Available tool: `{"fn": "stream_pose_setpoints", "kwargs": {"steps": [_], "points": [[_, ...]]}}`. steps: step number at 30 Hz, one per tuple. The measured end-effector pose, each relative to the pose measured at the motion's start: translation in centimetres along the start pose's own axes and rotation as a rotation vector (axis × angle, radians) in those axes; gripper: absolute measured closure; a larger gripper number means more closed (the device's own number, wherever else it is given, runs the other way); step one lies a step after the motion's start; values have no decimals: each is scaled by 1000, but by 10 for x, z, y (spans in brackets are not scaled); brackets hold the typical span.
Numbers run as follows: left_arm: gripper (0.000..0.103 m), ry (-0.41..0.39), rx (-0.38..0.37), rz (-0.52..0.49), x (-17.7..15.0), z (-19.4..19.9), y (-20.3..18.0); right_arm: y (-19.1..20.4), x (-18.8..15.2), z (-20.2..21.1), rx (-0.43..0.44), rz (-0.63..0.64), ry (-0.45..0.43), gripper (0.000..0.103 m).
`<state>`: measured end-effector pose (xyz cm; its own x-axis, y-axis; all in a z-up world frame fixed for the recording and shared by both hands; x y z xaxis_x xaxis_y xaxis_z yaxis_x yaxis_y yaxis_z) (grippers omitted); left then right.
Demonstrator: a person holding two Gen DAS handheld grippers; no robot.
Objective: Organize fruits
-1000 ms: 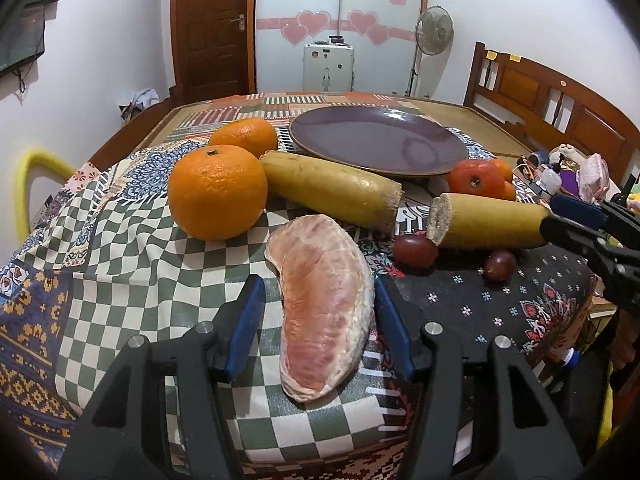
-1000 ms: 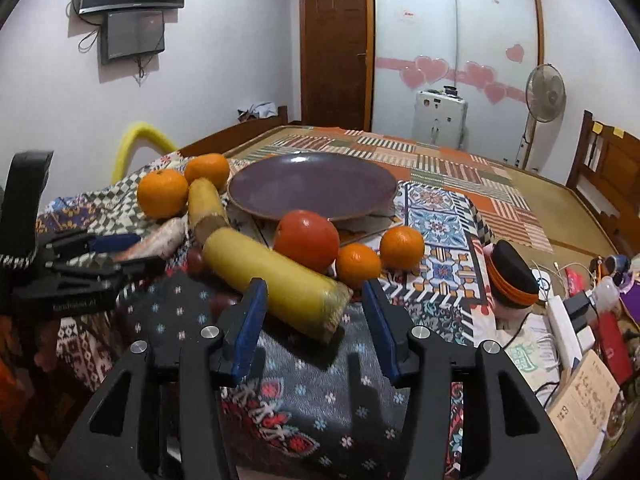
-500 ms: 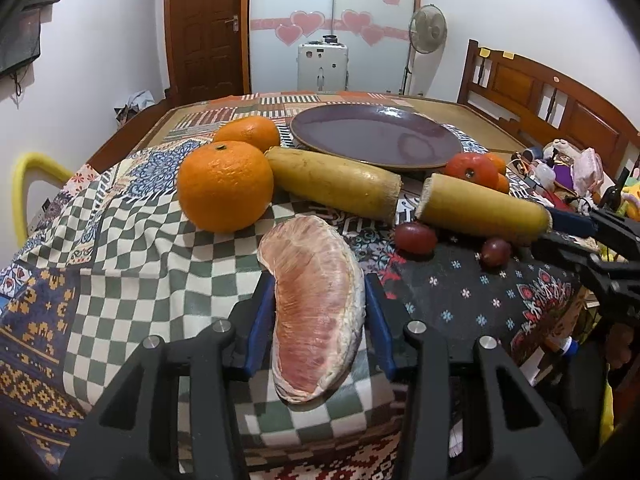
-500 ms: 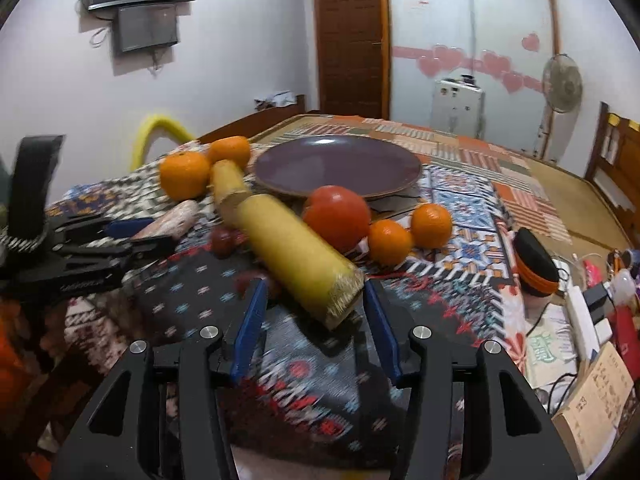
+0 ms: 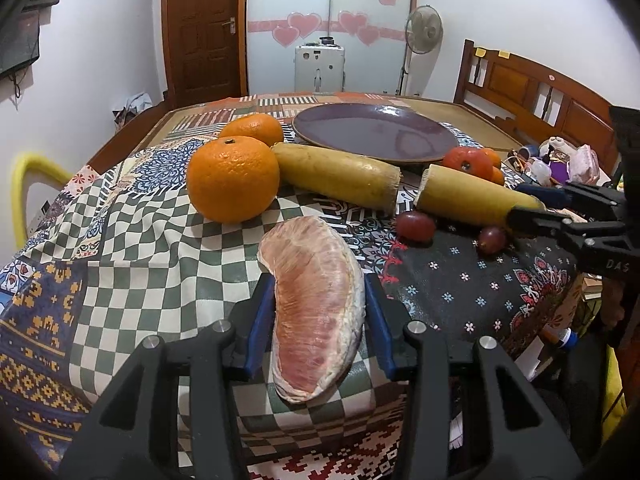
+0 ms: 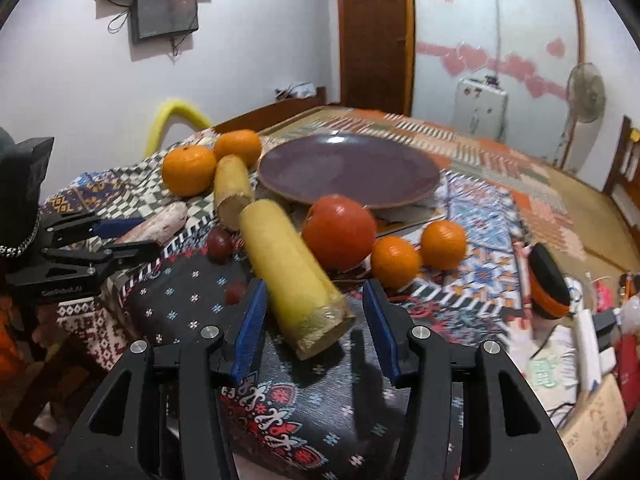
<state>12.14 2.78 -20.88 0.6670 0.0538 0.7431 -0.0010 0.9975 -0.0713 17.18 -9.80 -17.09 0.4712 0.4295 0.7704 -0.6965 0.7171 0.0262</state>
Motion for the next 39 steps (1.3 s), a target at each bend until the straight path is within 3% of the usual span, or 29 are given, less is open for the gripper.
{"fn": "stream_pose_setpoints", "kwargs": {"steps": [9, 20, 28, 39], "points": [[59, 12, 9, -2, 0, 0, -1, 1, -11, 15, -1, -33, -24, 67], [59, 39, 0, -20, 0, 4, -2, -7, -31, 39, -76, -24, 37, 67], [52, 67, 1, -5, 5, -3, 0, -6, -16, 25, -54, -16, 32, 66], [52, 105, -21, -33, 15, -16, -2, -3, -10, -2, 1, -5, 112, 65]]}}
Point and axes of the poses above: each gripper's, at about its wrist camera, not at the fingertips, and z roughly against the way its jaws point, y to its left, x to its top, the point moved 7 cm from there along -z, roughly the way its jaws point, and after that the axes turned 2 degrees about z, right-handed, at the moved point
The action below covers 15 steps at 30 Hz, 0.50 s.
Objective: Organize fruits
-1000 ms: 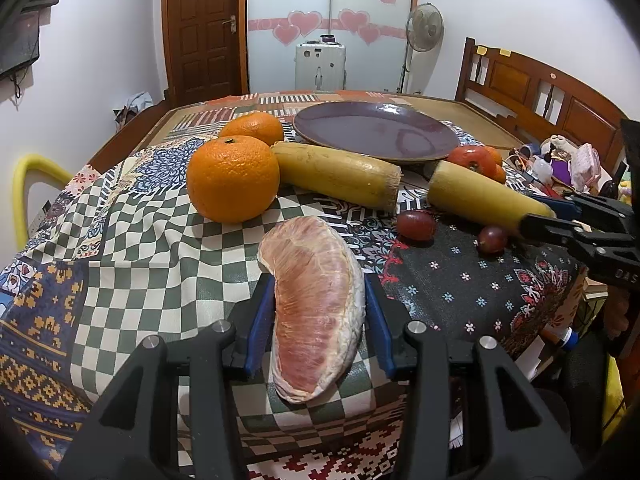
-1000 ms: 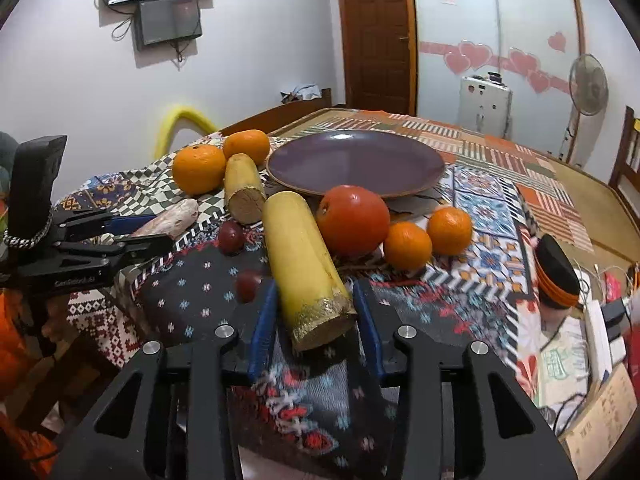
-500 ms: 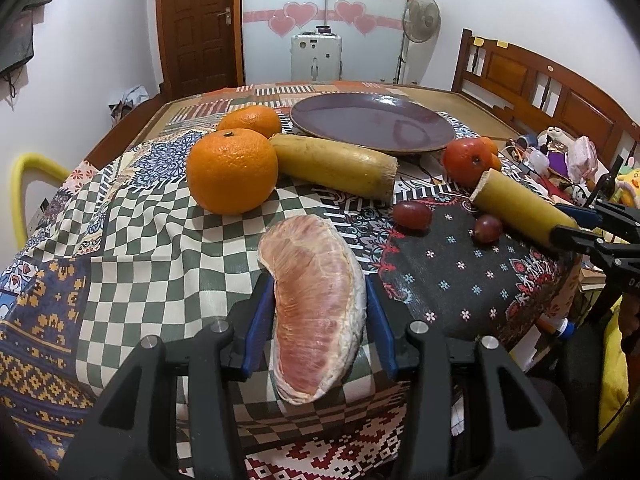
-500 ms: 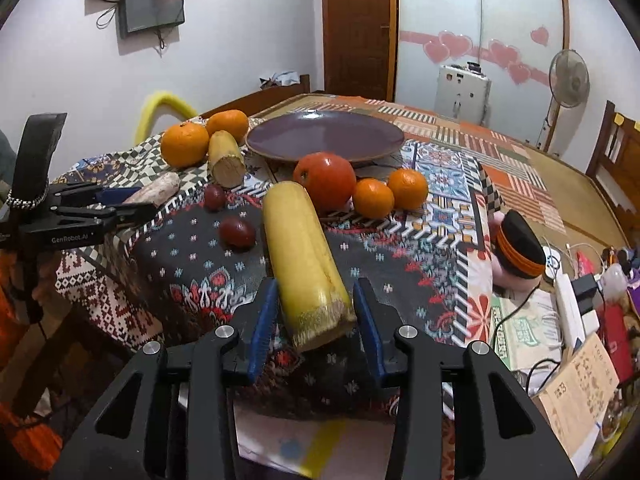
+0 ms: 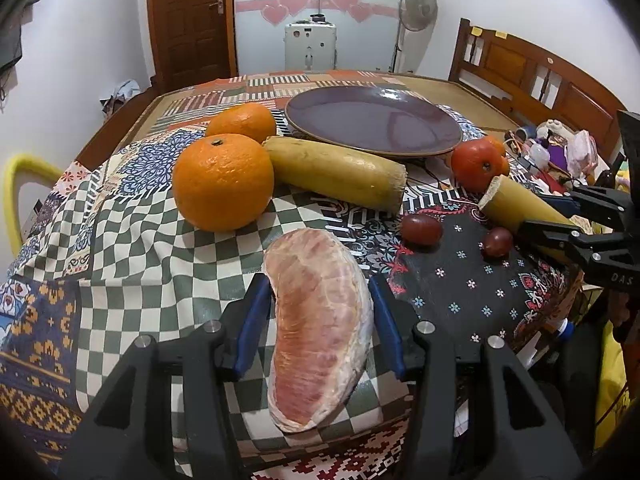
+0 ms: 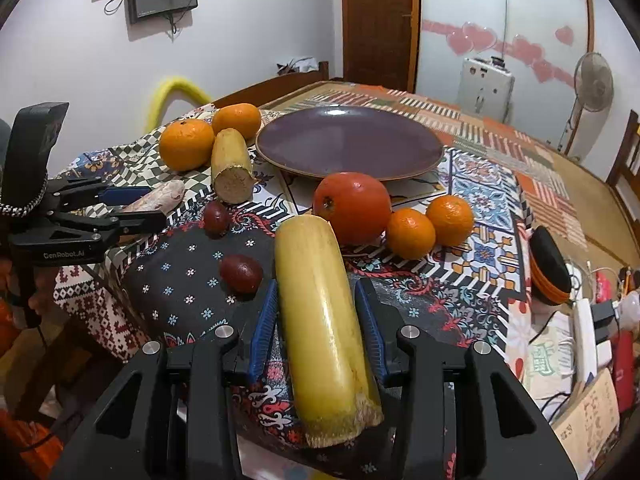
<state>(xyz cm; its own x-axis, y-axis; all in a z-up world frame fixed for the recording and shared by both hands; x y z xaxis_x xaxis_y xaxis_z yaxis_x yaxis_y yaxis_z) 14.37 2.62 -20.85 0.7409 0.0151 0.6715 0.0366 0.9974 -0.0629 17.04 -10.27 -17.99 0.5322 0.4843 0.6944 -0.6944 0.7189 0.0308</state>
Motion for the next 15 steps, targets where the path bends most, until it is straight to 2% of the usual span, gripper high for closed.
{"fn": "stream_pose_setpoints", "kwargs": {"steps": [8, 12, 15], "points": [[56, 117, -31, -60, 10, -6, -1, 6, -1, 0, -33, 3, 13, 68], [59, 94, -11, -69, 9, 0, -4, 4, 0, 10, -39, -29, -27, 70], [59, 67, -25, -46, 8, 6, -6, 1, 4, 19, -39, -50, -55, 70]]}}
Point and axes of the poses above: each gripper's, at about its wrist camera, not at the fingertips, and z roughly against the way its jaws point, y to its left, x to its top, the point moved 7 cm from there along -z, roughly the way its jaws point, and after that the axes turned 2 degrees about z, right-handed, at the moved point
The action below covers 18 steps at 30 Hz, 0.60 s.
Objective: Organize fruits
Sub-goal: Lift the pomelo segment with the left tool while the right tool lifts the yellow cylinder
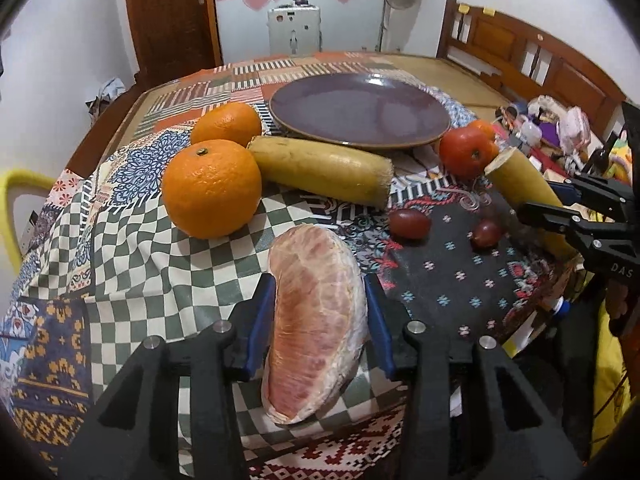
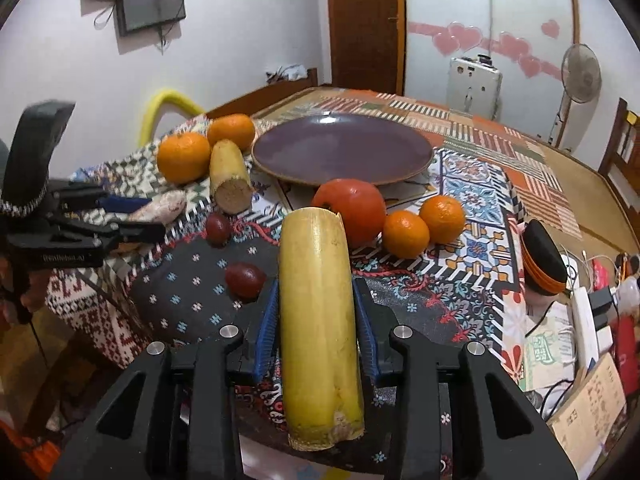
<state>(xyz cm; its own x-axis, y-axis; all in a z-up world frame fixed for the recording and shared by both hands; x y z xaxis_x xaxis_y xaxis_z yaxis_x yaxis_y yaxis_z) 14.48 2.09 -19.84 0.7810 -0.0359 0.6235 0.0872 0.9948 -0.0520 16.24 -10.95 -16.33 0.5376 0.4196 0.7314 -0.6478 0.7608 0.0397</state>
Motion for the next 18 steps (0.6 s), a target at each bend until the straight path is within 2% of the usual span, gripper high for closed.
{"fn": "stream_pose_setpoints", "kwargs": {"steps": [5, 18], "points": [[60, -46, 5, 12, 8, 13, 0, -4, 13, 16, -14, -27, -61, 71], [60, -209, -3, 42, 56, 53, 2, -13, 49, 40, -52, -46, -175, 71]]}}
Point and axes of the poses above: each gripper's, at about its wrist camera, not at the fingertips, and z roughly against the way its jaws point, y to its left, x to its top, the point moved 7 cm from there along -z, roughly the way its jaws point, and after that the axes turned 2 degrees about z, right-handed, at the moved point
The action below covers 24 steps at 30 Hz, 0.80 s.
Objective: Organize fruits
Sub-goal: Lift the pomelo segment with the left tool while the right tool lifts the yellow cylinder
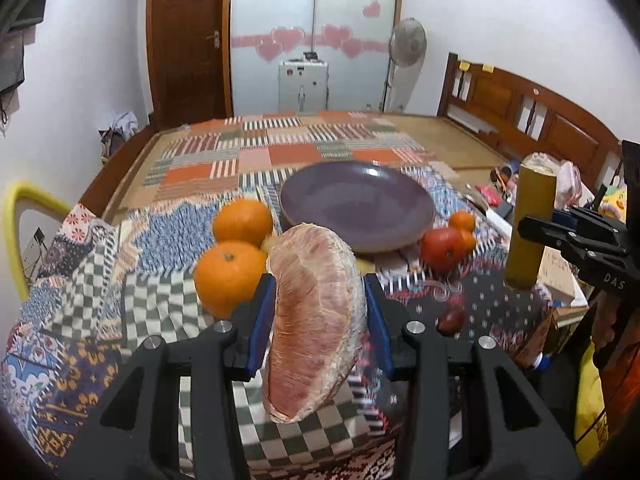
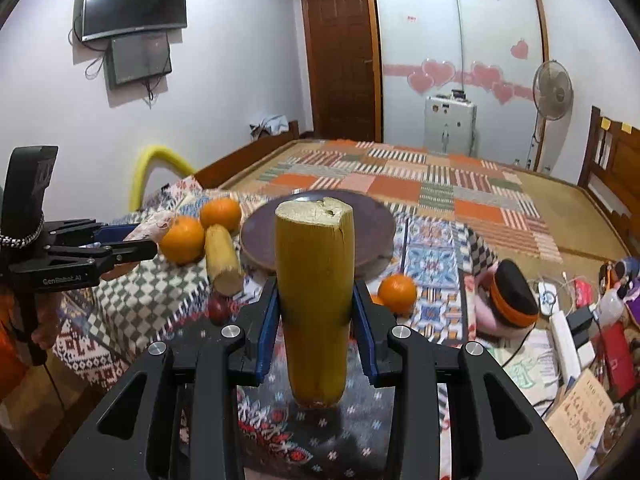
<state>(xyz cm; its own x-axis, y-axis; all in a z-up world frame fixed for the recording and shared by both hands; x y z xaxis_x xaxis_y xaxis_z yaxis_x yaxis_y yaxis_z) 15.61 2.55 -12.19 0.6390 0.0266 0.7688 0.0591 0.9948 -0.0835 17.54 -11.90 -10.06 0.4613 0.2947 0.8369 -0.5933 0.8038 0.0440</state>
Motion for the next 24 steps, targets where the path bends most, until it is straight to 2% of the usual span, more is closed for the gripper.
{"fn": "stream_pose_setpoints", "kwargs": {"steps": [11, 24], "points": [[60, -91, 2, -3, 45, 1, -1, -10, 35, -7, -25, 7, -74, 71], [60, -138, 17, -35, 84, -27, -7, -22, 60, -44, -40, 19, -71, 71]]}}
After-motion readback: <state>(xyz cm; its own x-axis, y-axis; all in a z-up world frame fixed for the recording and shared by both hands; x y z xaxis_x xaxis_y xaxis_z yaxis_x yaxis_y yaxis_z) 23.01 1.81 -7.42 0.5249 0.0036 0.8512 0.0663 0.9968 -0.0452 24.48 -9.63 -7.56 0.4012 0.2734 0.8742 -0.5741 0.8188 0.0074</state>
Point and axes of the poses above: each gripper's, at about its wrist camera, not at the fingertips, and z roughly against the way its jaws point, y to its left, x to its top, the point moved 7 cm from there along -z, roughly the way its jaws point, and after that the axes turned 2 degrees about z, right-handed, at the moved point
